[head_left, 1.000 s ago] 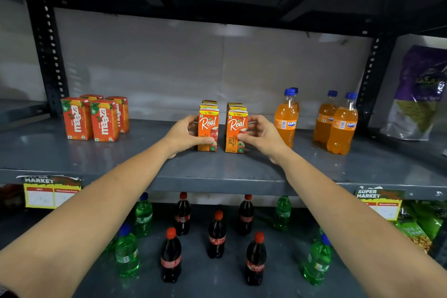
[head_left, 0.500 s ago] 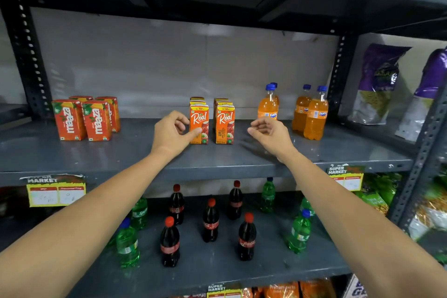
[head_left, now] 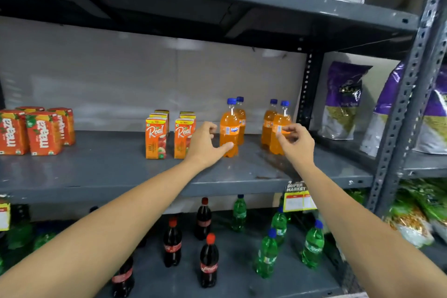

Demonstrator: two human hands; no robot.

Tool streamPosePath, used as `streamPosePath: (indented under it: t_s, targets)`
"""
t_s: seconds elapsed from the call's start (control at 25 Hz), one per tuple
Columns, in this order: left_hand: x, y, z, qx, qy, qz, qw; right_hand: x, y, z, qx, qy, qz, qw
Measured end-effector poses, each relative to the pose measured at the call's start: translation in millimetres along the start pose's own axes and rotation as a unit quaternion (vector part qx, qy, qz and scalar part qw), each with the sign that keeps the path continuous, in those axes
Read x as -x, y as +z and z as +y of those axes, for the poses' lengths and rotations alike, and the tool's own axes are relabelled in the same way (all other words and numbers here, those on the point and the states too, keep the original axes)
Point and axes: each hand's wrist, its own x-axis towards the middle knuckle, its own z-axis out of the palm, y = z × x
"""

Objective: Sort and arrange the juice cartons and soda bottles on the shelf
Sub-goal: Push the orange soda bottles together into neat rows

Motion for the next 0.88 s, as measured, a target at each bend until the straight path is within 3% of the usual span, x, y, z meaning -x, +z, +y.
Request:
streamPosePath:
  t_s: [0.08, 0.2, 0.32, 0.44, 0.64, 0.88]
  targets:
    - [-17, 18, 5, -0.017, -0.045, 0.027, 0.998, -21, -9, 16, -0.011, 0.004, 0.003, 1.0]
    - [-31, 40, 11, 0.005, -0.09, 0.061, 0.994, -52, -18, 42, -0.034, 0.072, -0.111, 0.991]
    - [-38, 56, 11, 0.029, -0.09, 0.073, 0.993, -73, -17, 69, -0.129, 0.144, -0.242, 0.951]
    - [-46, 65, 13, 0.068, -0.101, 0.039, 0.992, -84, -12, 76, -0.211, 0.171, -0.314, 0.91]
    - [-61, 88, 21, 0.103, -0.102, -0.024, 0.989, -96, -7, 80, -0.235, 0.144, -0.368, 0.888]
    - [-74, 103, 19, 0.153, -0.12, -0.073, 0.978, -101, -9, 80, -0.224, 0.129, -0.382, 0.887]
